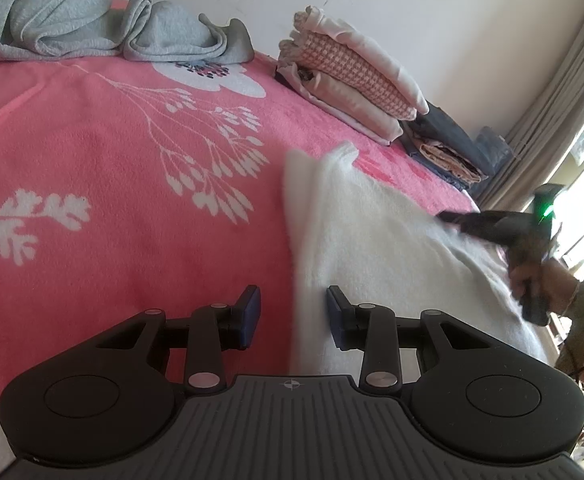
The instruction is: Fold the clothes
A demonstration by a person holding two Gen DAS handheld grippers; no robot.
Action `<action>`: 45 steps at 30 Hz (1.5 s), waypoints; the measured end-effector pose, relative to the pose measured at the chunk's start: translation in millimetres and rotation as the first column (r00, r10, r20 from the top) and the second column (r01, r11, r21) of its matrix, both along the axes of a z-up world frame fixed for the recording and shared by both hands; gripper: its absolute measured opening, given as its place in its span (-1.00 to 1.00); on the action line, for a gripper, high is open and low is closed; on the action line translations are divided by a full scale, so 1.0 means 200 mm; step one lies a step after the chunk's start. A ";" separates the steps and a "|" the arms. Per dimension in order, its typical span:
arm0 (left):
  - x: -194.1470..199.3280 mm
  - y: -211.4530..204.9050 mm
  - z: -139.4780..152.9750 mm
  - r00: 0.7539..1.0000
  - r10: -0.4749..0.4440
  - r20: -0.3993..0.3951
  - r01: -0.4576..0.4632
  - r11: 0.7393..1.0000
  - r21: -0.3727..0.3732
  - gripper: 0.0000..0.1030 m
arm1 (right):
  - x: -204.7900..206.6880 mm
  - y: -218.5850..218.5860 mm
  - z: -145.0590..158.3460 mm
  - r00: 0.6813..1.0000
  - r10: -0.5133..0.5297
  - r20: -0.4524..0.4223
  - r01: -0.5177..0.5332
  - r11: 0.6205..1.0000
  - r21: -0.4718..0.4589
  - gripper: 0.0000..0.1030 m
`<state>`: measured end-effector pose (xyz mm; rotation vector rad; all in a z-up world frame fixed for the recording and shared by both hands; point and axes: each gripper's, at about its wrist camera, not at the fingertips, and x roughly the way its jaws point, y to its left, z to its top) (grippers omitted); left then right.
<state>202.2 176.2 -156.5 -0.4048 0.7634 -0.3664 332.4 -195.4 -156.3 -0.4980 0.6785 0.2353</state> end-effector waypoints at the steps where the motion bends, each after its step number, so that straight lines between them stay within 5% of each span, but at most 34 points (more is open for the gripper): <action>1: 0.00 0.00 0.00 1.000 -0.001 0.001 0.001 1.000 0.001 -0.32 | -0.01 -0.07 0.05 0.999 -0.039 -0.004 0.040 0.997 0.062 -0.87; 4: 0.00 0.00 0.00 1.000 -0.001 0.002 0.001 1.000 0.001 -0.32 | -0.04 -0.29 0.18 0.988 -0.155 -0.030 0.157 0.957 0.245 -0.86; 8: -0.01 0.00 0.00 1.000 0.005 0.007 -0.005 1.000 0.008 -0.32 | -0.08 -0.58 0.36 0.951 -0.293 -0.097 0.303 0.830 0.468 -0.85; 11: -0.01 -0.01 0.00 1.000 0.011 0.007 -0.011 1.000 0.014 -0.32 | -0.14 -0.65 0.31 0.947 -0.268 -0.179 0.321 0.826 0.462 -0.86; 15: -0.01 -0.01 0.00 1.000 0.018 -0.008 -0.018 1.000 0.015 -0.32 | -0.15 -0.76 0.10 0.882 -0.382 -0.275 0.461 0.820 0.339 -0.94; 18: 0.00 -0.01 0.01 1.000 0.023 -0.022 -0.022 1.000 0.015 -0.31 | -0.24 -0.93 0.11 0.802 -0.537 -0.263 0.595 0.675 0.436 -0.90; 19: 0.00 -0.01 0.01 0.999 0.024 -0.026 -0.024 1.000 0.015 -0.31 | -0.28 -0.95 0.14 0.776 -0.583 -0.241 0.625 0.660 0.417 -0.89; 23: 0.00 -0.01 0.01 0.997 0.053 -0.049 -0.052 0.998 0.023 -0.12 | -0.54 -1.00 0.30 0.828 -0.500 -0.256 0.557 0.674 0.485 -0.89; 28: 0.01 -0.02 0.02 0.994 0.088 -0.070 -0.085 0.995 0.045 -0.05 | -0.92 -0.87 0.43 0.922 -0.295 -0.250 0.386 0.742 0.548 -0.88; 30: 0.01 -0.03 0.03 0.992 0.098 -0.077 -0.093 0.994 0.055 -0.05 | -1.00 -0.83 0.35 0.910 -0.278 -0.308 0.405 0.756 0.514 -0.88; 32: 0.01 -0.03 0.03 0.991 0.106 -0.083 -0.100 0.993 0.065 -0.05 | -1.05 -0.82 0.18 0.837 -0.354 -0.417 0.515 0.766 0.384 -0.88; 35: 0.02 -0.04 0.04 0.991 0.099 -0.090 -0.092 0.992 0.081 -0.04 | -1.13 -0.86 0.08 0.762 -0.447 -0.468 0.619 0.714 0.327 -0.89; 41: 0.02 -0.06 0.06 0.991 0.096 -0.089 -0.085 0.989 0.122 -0.04 | -1.29 -0.85 0.35 0.803 -0.514 -0.302 0.595 0.662 0.456 -0.89; 45: 0.02 -0.04 0.04 0.991 0.095 -0.090 -0.085 0.991 0.107 -0.03 | -1.29 -0.73 0.32 0.872 -0.390 -0.296 0.490 0.702 0.518 -0.90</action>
